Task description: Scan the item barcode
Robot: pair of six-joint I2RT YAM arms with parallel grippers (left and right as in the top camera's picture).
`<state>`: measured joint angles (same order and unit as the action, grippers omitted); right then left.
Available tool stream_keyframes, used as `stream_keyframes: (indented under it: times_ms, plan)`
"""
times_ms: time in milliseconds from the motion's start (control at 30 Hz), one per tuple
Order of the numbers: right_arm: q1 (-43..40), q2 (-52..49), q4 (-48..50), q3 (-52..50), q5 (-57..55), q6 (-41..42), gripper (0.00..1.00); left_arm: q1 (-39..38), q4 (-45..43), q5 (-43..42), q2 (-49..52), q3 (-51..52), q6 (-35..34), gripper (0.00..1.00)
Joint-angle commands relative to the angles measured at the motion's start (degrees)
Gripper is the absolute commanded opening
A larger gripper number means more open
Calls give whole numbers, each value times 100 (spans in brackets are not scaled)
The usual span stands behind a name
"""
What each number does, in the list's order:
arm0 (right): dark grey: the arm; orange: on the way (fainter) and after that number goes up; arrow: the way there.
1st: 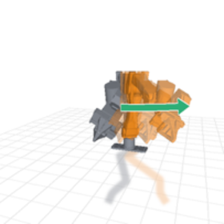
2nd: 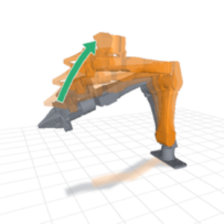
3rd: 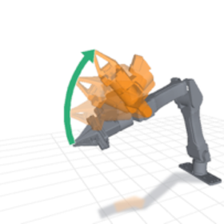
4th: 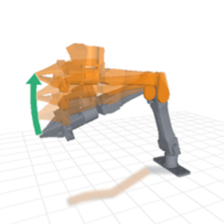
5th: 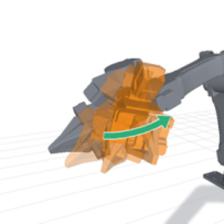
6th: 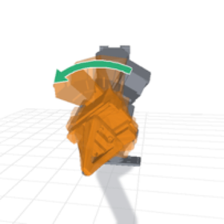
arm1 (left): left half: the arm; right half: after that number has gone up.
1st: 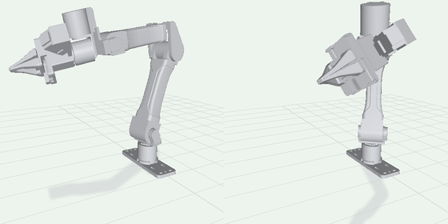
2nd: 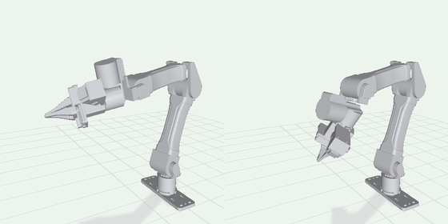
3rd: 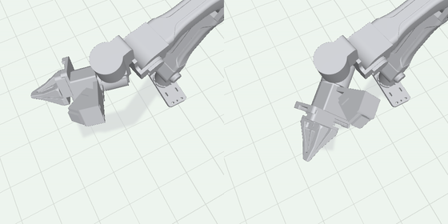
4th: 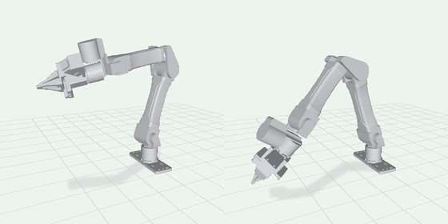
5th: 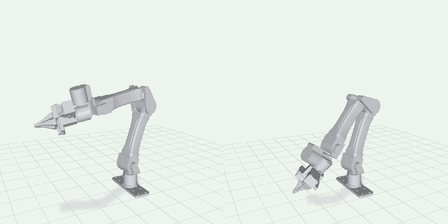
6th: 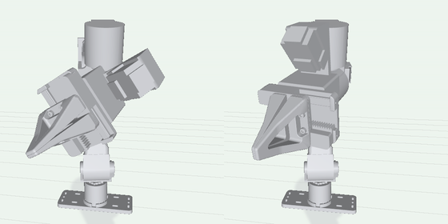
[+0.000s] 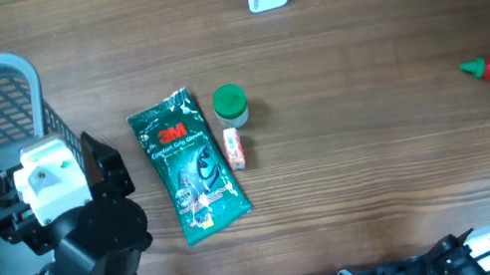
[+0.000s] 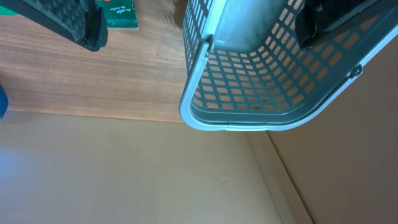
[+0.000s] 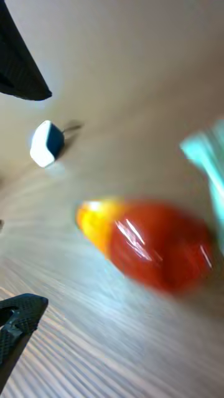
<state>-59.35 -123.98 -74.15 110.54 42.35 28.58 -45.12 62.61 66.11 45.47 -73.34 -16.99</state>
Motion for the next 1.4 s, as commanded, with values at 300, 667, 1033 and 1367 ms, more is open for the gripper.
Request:
stream_keyframes:
  times_ms: [300,667,1033,1367]
  plan:
    - [2393,4822,-57,162,-1784,1121,100,-4,-17,-9,-20,-7,28,100]
    - [2396,4780,-1241,146,-1766,1025,100,-4,-15,-7,-20,-7,28,100]
    - [5578,4393,-1043,-203,-2487,590,100,-4,-15,-7,-20,-7,28,100]
    - [8546,2514,745,-2033,-2347,708,98,-4,-17,-9,-20,-7,28,100]
